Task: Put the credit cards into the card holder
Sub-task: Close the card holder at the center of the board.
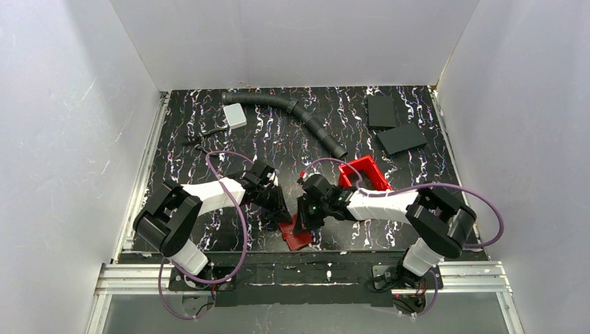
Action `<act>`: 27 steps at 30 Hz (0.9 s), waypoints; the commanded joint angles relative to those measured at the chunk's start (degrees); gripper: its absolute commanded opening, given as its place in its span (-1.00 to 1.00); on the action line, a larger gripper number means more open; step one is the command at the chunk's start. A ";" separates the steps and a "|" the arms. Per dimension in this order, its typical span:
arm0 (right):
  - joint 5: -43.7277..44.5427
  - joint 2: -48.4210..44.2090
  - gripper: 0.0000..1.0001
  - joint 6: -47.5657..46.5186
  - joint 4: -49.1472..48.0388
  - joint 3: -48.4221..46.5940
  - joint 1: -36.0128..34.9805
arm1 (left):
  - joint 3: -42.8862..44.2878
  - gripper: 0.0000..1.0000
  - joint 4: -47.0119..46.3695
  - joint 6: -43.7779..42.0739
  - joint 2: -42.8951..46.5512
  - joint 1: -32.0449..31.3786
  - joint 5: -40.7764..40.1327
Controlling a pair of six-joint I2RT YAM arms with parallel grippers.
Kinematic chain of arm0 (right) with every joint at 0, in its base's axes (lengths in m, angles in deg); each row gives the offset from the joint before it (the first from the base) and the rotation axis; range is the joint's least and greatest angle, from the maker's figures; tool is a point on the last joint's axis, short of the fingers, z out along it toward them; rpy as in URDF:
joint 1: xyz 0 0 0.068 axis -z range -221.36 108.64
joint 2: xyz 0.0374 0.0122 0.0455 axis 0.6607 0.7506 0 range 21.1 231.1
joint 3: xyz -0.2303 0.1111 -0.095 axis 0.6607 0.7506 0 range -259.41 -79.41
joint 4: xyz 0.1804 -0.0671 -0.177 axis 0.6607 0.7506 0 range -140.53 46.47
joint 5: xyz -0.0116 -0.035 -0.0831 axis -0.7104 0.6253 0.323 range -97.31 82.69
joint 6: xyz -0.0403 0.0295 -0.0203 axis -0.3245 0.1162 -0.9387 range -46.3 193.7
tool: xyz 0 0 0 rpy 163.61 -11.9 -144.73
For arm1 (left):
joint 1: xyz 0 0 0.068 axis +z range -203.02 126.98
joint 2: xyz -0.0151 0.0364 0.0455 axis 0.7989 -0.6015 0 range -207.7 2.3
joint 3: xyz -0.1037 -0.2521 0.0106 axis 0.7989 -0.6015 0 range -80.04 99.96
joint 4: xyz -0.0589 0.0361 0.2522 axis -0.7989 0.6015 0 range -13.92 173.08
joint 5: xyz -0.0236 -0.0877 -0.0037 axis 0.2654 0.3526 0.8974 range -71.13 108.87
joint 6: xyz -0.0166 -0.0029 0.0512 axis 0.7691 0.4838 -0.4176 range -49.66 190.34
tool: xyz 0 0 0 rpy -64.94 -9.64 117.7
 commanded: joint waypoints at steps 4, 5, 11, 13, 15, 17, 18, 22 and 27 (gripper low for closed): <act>7.30 5.56 -0.97 -4.02 13.64 -4.29 -0.27 | -1.67 -0.93 1.92 -1.21 1.04 -0.16 -1.13; 7.74 5.95 -0.97 -4.02 14.72 -4.75 -0.27 | -1.74 -0.93 1.90 -1.14 1.16 -0.16 -1.10; 10.34 9.63 -0.97 -4.03 18.29 -7.39 -1.68 | -2.31 -0.93 1.01 -0.98 1.50 -0.13 -0.83; 11.74 11.29 -0.97 -3.86 19.55 -8.68 -2.54 | -2.51 -0.93 0.47 -0.87 1.51 -0.14 -0.65; 12.74 12.79 -0.97 -3.49 20.65 -9.59 -3.25 | -2.72 -0.93 0.13 -0.72 1.53 -0.15 -0.49; 15.21 14.24 -0.97 -2.81 22.41 -10.56 -3.95 | -3.02 -0.93 -0.34 -0.48 1.74 -0.16 -0.39; 16.80 14.75 -0.97 -2.40 23.56 -11.05 -4.35 | -3.23 -0.93 -0.58 -0.39 1.91 -0.15 -0.39; 22.26 17.06 -0.97 0.44 25.13 -10.19 -7.56 | -3.85 -0.93 -1.24 -0.10 2.57 -0.16 -0.31; 29.51 19.04 -0.97 1.42 29.21 -12.86 -10.43 | -4.03 -0.93 -1.41 -0.45 2.73 0.07 -0.40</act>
